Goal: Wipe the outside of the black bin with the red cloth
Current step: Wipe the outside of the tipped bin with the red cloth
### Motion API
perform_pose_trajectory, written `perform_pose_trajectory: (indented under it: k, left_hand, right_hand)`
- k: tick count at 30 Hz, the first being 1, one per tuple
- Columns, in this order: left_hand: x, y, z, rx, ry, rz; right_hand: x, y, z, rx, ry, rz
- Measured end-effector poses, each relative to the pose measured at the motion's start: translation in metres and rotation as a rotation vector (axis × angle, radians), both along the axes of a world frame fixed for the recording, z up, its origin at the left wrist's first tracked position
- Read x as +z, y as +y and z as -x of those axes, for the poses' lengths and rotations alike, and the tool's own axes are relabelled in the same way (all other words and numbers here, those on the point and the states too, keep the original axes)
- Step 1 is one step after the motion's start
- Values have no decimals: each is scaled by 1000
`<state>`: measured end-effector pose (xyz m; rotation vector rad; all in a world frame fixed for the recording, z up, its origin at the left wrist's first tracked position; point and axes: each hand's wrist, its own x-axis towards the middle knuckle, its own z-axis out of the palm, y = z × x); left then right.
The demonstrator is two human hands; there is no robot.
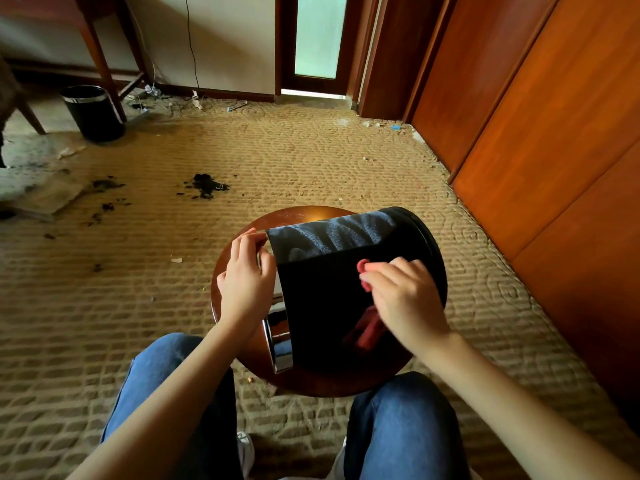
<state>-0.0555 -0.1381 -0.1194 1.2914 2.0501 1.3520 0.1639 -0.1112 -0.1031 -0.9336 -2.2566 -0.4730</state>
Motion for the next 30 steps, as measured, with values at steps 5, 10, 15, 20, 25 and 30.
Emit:
perform_pose_trajectory:
  k: [5, 10, 15, 20, 25, 30]
  left_hand:
    - [-3, -3, -2, 4, 4, -7]
    - [2, 1, 0, 16, -37, -6]
    - [2, -1, -1, 20, -54, -37]
    - [-3, -3, 1, 2, 37, -20]
    - [-5, -3, -1, 7, 45, -15]
    - [-3, 1, -2, 39, 12, -29]
  right_hand:
    - [25, 75, -26, -331, 107, 161]
    - [25, 54, 6, -233, 71, 160]
    - [3, -20, 39, 11, -7, 85]
    - [8, 19, 2, -24, -27, 68]
    - [29, 65, -32, -336, 86, 182]
    - [4, -5, 35, -61, 142, 130]
